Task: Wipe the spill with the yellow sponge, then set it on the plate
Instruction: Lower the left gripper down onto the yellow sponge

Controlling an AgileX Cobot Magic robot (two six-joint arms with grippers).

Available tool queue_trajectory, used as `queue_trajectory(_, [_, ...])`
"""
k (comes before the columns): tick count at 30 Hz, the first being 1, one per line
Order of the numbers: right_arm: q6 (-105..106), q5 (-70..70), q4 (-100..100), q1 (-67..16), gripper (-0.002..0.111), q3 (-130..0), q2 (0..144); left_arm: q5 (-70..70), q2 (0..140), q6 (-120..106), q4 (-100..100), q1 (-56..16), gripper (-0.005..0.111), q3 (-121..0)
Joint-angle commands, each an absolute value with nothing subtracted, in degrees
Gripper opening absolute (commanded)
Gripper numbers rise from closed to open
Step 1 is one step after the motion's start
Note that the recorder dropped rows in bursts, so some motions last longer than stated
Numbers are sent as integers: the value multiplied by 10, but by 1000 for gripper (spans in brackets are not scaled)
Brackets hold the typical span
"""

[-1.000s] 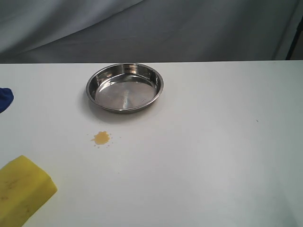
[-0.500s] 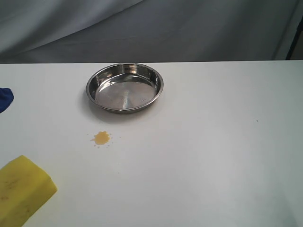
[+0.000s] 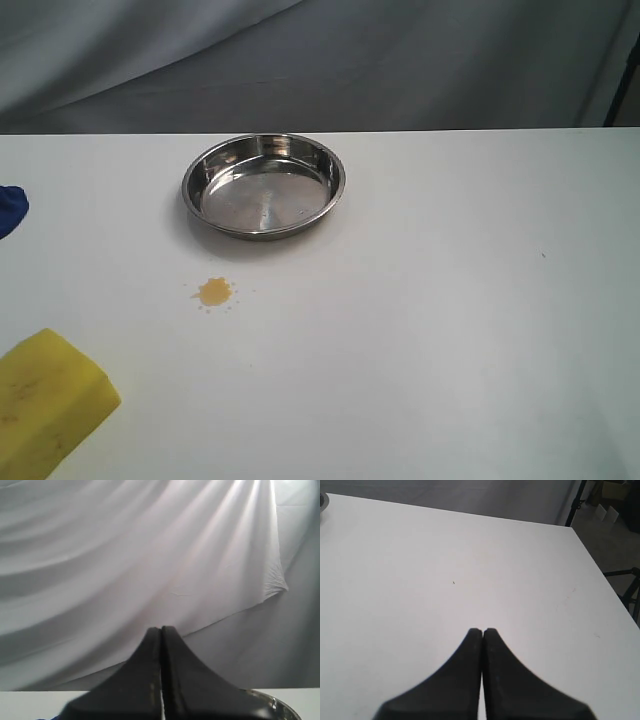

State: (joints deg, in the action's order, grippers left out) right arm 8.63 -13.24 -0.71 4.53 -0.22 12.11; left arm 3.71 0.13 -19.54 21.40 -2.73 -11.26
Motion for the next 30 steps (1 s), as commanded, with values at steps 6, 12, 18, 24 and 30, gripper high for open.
queue_trajectory(6, [86, -128, -4, 47, 0, 0, 123, 156, 16, -52, 45, -28, 0, -156])
queue_trajectory(12, [86, -128, -4, 47, 0, 0, 123, 212, 143, 0, -12, -28, 0, -191])
queue_trajectory(18, [86, -128, -4, 47, 0, 0, 123, 321, 309, 0, -4, -28, 0, -248])
queue_trajectory(24, [86, -128, -4, 47, 0, 0, 123, 413, 504, 0, 26, -29, 0, -299])
queue_trajectory(30, [86, -128, -4, 47, 0, 0, 123, 433, 629, -8, 26, -29, 0, -329])
